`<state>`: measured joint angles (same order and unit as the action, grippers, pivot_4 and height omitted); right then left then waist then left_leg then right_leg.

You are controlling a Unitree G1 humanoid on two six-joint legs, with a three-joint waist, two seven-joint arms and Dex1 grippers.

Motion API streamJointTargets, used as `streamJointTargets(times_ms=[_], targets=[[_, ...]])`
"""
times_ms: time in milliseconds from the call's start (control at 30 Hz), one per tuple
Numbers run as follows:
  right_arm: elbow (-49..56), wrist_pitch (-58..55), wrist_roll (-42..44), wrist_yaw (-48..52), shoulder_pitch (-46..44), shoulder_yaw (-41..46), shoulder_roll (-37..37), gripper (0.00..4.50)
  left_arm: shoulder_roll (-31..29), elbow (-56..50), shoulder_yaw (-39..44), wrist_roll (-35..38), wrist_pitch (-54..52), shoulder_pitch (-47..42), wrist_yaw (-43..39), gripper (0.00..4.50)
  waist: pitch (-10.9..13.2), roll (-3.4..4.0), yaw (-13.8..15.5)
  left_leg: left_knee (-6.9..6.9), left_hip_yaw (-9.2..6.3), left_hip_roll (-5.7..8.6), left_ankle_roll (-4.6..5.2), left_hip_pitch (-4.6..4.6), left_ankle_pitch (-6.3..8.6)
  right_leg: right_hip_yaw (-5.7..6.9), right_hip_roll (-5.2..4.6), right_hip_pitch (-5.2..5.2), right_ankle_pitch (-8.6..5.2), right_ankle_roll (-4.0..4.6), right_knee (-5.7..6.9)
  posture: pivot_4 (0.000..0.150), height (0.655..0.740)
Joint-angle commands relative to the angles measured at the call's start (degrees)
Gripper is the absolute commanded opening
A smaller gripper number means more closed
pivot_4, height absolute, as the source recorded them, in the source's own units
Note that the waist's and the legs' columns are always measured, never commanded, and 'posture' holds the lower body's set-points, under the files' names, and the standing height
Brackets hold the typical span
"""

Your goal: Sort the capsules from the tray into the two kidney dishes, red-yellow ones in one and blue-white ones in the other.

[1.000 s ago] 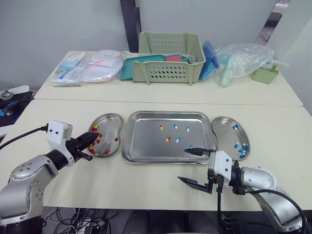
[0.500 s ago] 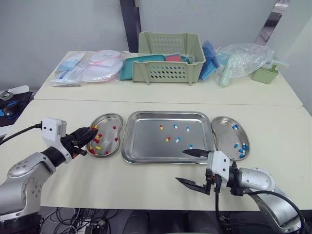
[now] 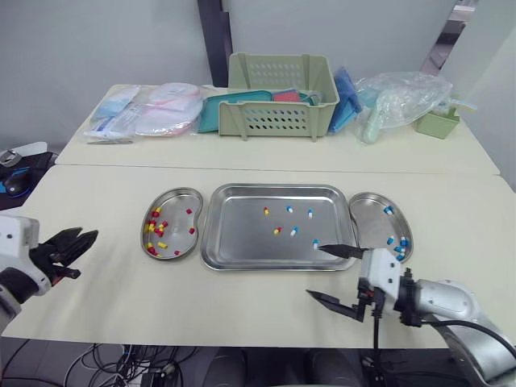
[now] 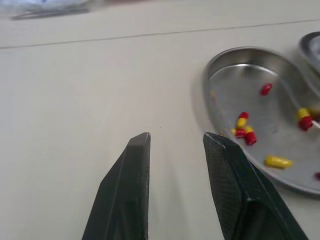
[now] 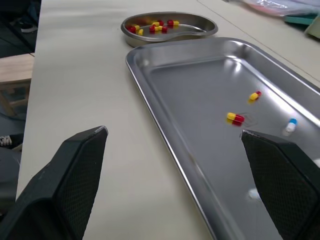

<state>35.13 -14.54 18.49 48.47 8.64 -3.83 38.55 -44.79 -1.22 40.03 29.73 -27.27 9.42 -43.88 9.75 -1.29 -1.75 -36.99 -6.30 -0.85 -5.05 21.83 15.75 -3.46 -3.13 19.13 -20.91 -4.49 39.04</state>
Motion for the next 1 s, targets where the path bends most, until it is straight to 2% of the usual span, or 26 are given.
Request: streamJointTargets(times_ms=[33,67,167,300,400,567,1000], targets=[[4.0,-1.2,4.1,1.2,3.2,8.0,3.1,4.5,-1.1,2.5,2.8,-1.4,3.9,0.3,-0.1,1.7,0.0,-0.03,0.2,0.0,0.0,0.0,0.0,0.0,0.0,0.0,0.0,-0.01,0.0,0.0,-0.01,0.15,0.74],[4.2,-1.7,5.4,2.2,5.1,11.5,4.5,4.5,-1.1,3.8,3.2,-1.3,4.4,0.4,-0.4,1.7,0.0,-0.03,0.2,0.0,-0.02,0.01,0.0,0.01,0.0,0.02,-0.01,-0.02,0.0,0.0,-0.02,0.15,0.74],[1.3,-2.1,8.1,6.7,10.1,23.4,8.7,4.5,-2.1,9.3,4.2,-2.3,7.3,0.9,-1.7,2.29,0.0,-0.03,0.2,0.01,0.0,0.01,0.01,0.01,0.0,0.01,-0.02,-0.03,0.0,0.0,-0.03,0.15,0.74],[-7.6,-0.2,8.0,13.3,13.7,35.2,13.7,4.5,-3.6,15.8,3.9,-4.2,11.2,3.0,-4.0,3.43,0.0,-0.15,-0.2,0.05,0.06,0.0,0.01,-0.05,0.0,-0.02,0.01,-0.04,0.0,0.0,-0.01,0.15,0.74],[-16.1,2.1,6.4,17.9,15.0,40.6,16.9,4.5,-4.0,19.6,3.7,-5.1,13.7,4.4,-5.1,4.39,0.0,-0.13,-0.3,0.05,0.14,0.0,0.02,-0.07,0.01,-0.08,0.0,-0.03,0.0,0.0,-0.01,0.15,0.74],[-23.3,5.1,4.1,21.3,15.2,42.5,19.3,4.5,-3.3,21.4,3.9,-5.3,15.9,6.7,-5.3,4.47,0.0,-0.16,-0.1,0.08,0.15,-0.02,0.02,-0.05,0.01,-0.08,0.0,-0.03,0.0,0.0,-0.04,0.15,0.74],[-28.6,8.2,1.2,22.4,11.1,38.8,19.6,4.5,0.1,15.2,4.7,-3.7,15.6,12.3,-3.6,4.47,0.0,-0.14,-0.1,0.06,0.19,-0.03,0.01,-0.04,0.01,-0.1,-0.01,-0.03,0.0,0.0,-0.03,0.15,0.74]])
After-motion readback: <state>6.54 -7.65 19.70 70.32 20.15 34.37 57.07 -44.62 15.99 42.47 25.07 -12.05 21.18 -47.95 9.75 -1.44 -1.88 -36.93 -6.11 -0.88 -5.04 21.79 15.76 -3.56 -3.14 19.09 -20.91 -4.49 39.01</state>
